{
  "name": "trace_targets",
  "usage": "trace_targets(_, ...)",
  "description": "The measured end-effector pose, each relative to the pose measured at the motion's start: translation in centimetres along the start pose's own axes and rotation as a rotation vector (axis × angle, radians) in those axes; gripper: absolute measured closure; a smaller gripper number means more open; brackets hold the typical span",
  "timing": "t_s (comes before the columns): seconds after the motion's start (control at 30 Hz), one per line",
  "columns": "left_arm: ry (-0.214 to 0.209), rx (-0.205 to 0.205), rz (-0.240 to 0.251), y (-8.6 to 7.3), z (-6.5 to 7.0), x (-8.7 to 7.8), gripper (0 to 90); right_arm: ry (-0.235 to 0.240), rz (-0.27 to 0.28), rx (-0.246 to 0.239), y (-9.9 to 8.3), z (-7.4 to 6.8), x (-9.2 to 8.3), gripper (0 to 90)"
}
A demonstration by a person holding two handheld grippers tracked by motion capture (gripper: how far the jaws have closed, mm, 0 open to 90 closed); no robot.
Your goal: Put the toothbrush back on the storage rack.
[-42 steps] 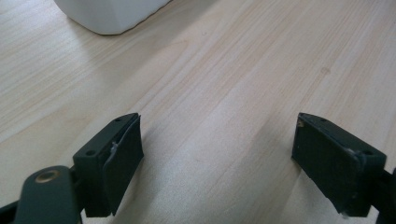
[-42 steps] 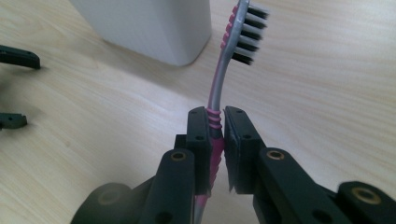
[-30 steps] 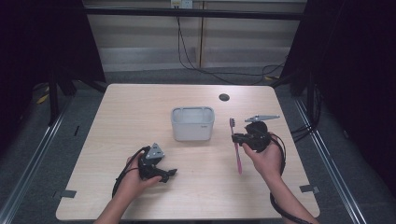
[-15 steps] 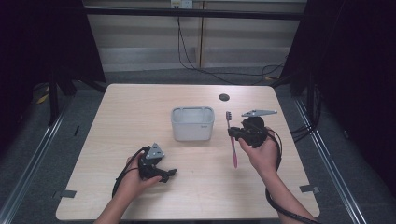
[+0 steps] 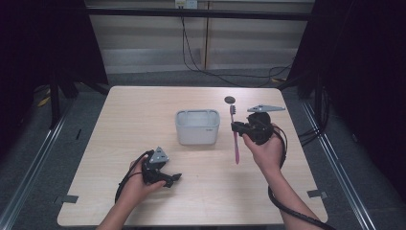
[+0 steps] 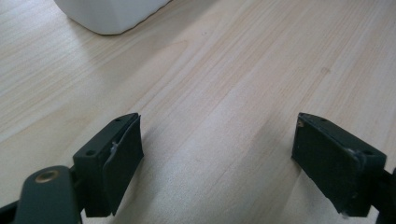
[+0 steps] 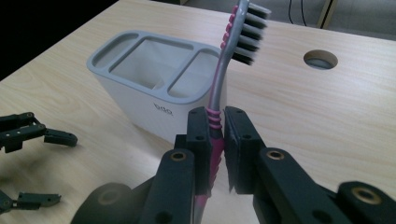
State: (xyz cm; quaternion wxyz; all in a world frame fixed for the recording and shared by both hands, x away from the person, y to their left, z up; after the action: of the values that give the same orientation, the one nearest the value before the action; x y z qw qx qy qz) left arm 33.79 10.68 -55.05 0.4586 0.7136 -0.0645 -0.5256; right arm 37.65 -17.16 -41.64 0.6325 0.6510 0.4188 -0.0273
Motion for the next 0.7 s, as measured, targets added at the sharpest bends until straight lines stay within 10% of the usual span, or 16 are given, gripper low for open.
trace_targets(0.7, 0.000, 0.000, 0.000, 0.0, 0.0, 0.0, 15.8, -0.029, 0.086, -0.021, 2.4, -0.3, 0.1, 81.7)
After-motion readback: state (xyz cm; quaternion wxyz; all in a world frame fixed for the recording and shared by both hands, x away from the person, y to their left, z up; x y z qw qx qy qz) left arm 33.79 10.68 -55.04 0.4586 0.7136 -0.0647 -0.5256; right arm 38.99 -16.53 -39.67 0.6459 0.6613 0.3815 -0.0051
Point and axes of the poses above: each handheld gripper's, and its own axes: x roughly forward along the jaws, y roughly out of its top, z roughly to its right, the point moved 6 cm from there along x, roughly forward along the jaws, and after that the axes turned 4 degrees about y, right-handed, at the moved point
